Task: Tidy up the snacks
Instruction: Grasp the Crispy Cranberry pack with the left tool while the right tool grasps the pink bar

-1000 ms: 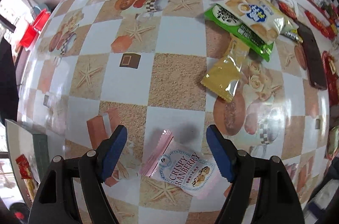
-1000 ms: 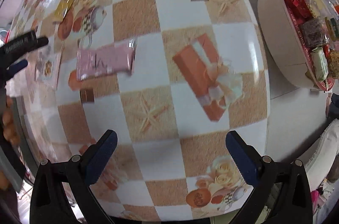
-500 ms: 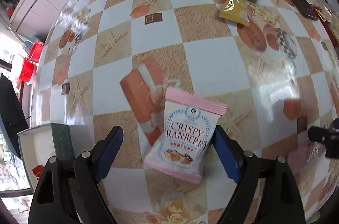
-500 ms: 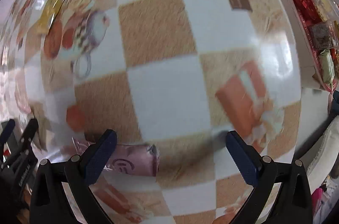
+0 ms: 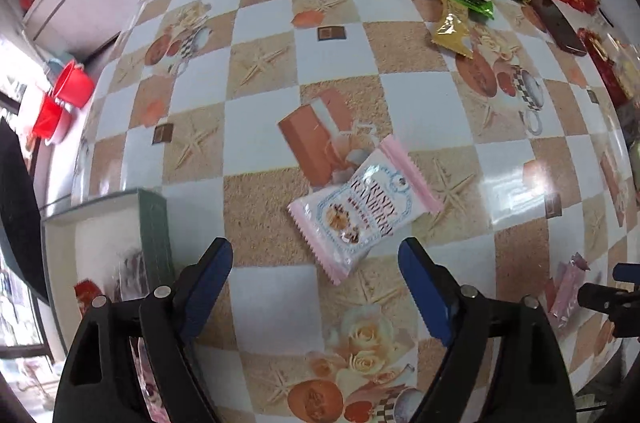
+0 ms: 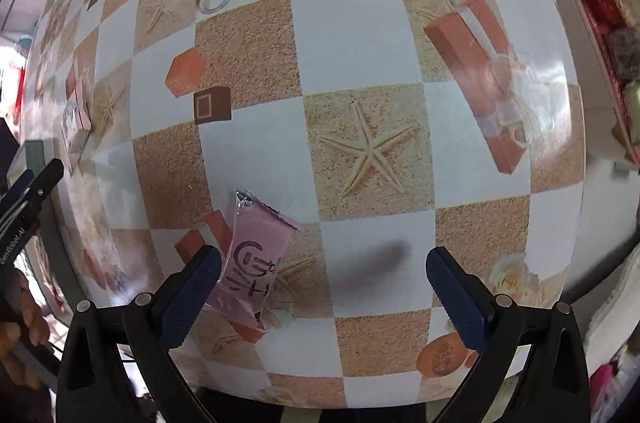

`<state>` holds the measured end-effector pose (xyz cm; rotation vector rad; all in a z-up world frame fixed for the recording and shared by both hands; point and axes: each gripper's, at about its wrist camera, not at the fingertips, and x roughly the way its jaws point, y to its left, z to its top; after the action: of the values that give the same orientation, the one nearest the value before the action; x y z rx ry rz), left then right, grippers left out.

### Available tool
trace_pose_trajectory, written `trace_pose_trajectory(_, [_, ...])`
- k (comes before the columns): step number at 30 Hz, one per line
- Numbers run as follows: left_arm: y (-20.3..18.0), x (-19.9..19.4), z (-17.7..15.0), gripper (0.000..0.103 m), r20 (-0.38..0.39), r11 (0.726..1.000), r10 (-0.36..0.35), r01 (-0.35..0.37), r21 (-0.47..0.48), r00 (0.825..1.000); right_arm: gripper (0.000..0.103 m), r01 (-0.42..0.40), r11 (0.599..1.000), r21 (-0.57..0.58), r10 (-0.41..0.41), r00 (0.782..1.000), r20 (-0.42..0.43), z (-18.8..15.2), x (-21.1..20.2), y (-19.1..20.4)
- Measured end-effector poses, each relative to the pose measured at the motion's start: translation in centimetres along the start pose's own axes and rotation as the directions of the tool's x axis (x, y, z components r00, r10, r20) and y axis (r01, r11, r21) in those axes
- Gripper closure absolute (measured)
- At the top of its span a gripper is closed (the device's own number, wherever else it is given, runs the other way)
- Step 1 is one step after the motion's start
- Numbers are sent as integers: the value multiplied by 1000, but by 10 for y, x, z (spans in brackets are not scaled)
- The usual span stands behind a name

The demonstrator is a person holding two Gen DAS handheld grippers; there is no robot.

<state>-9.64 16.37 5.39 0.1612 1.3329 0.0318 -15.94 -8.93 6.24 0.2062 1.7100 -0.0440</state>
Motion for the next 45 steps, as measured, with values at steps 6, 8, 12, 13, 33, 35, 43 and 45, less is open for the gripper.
trace_pose_trajectory(6, [-6, 37, 28, 13, -54, 997, -36, 40, 59, 998, 0, -12, 1000, 11, 12, 999, -32, -2, 10, 10])
trace_pose_trajectory(8, [-5, 38, 30, 13, -58, 997, -59, 62, 48, 997, 0, -16, 1000, 18, 17, 999, -41, 2, 13, 14])
trace_pose_trajectory(12, [-3, 37, 28, 26, -88, 991, -134, 135, -1, 987, 0, -23, 999, 32, 25, 997, -70, 10, 28, 14])
trace_pose_trajectory(13, [-5, 35, 26, 28, -93, 991, -133, 134, 10, 987, 0, 6, 1000, 18, -5, 997, -71, 12, 31, 18])
trace_pose_trajectory(33, [-9, 35, 43, 56, -144, 988, -149, 143, -53, 978, 69, 142, 979, -145, -147, 989, -26, 19, 27, 53])
trace_pose_trajectory(35, [-9, 31, 34, 61, -152, 986, -165, 158, -57, 974, 76, 112, 977, -179, -121, 992, -40, 18, 24, 57])
trace_pose_trajectory(43, [4, -11, -29, 62, -142, 981, -184, 174, -83, 972, 76, -25, 986, -162, 18, 999, -44, -2, 5, 39])
trace_pose_trajectory(45, [8, -23, -41, 62, -133, 983, -170, 159, -89, 976, 76, -26, 986, -167, 19, 999, -44, -7, 0, 39])
